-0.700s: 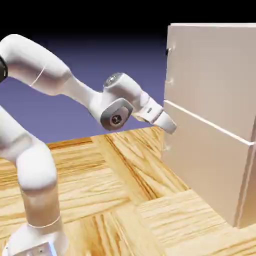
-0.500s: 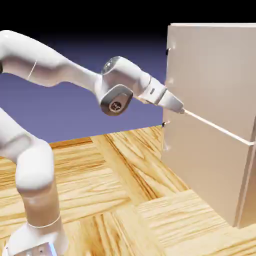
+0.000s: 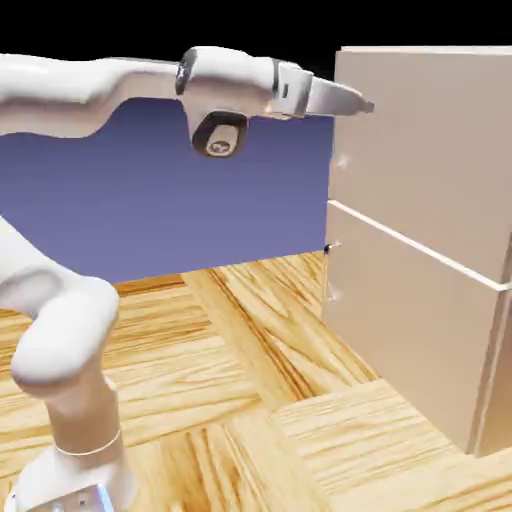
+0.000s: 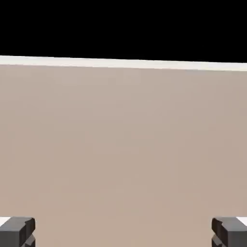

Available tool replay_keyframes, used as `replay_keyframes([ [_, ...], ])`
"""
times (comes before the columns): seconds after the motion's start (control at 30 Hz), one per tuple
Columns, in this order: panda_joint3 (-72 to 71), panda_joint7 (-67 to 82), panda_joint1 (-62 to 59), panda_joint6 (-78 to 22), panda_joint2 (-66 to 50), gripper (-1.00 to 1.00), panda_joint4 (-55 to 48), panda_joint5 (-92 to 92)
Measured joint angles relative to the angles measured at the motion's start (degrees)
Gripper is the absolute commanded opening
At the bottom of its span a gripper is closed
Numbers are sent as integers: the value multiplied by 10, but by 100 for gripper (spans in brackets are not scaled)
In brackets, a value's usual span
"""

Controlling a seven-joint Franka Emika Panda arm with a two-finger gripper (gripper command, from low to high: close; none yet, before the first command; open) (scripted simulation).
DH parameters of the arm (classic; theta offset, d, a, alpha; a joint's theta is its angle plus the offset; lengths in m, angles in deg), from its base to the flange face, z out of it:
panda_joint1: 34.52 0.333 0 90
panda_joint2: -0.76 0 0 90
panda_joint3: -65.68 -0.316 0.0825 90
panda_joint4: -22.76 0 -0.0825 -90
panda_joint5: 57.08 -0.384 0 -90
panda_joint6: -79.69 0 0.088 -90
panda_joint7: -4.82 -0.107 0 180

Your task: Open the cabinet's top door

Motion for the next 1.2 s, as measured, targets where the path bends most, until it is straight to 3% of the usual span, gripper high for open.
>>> replay_keyframes([
  [1.2,-463,579,-427,103,130,0,-391,-897],
])
